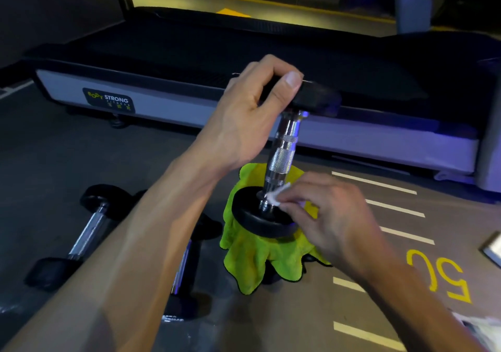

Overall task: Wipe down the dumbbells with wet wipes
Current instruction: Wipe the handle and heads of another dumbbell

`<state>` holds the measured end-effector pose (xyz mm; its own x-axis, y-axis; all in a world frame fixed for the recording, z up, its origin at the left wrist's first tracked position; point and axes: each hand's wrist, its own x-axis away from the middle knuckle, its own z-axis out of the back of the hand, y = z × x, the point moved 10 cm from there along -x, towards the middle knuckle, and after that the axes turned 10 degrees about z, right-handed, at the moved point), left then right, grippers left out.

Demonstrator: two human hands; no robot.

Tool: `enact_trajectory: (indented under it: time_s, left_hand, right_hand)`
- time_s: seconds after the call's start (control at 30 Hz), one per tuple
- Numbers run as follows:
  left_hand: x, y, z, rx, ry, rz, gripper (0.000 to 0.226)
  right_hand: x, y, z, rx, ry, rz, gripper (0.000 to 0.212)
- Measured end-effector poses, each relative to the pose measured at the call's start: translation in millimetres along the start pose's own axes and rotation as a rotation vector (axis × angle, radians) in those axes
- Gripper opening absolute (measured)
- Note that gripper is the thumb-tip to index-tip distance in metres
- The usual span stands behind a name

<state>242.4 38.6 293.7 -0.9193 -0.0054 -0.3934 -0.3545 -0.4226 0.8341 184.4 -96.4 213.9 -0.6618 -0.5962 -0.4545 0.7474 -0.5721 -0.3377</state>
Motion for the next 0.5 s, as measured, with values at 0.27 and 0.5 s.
enact_trajectory:
  time_s: [0.27,0.5]
  left_hand:
    - [2.9,4.2,-5.6,0.050,0.012,0.011,0.022]
    - [5.7,0.4,2.1,0.077,0.050,0.011,0.021]
  right_hand:
    - [-16.9,-26.5,-11.4,-0.032,-0.046,0.052,0.007]
    - [13.8,25.2,11.6,-0.013,0.104,-0.137,0.006]
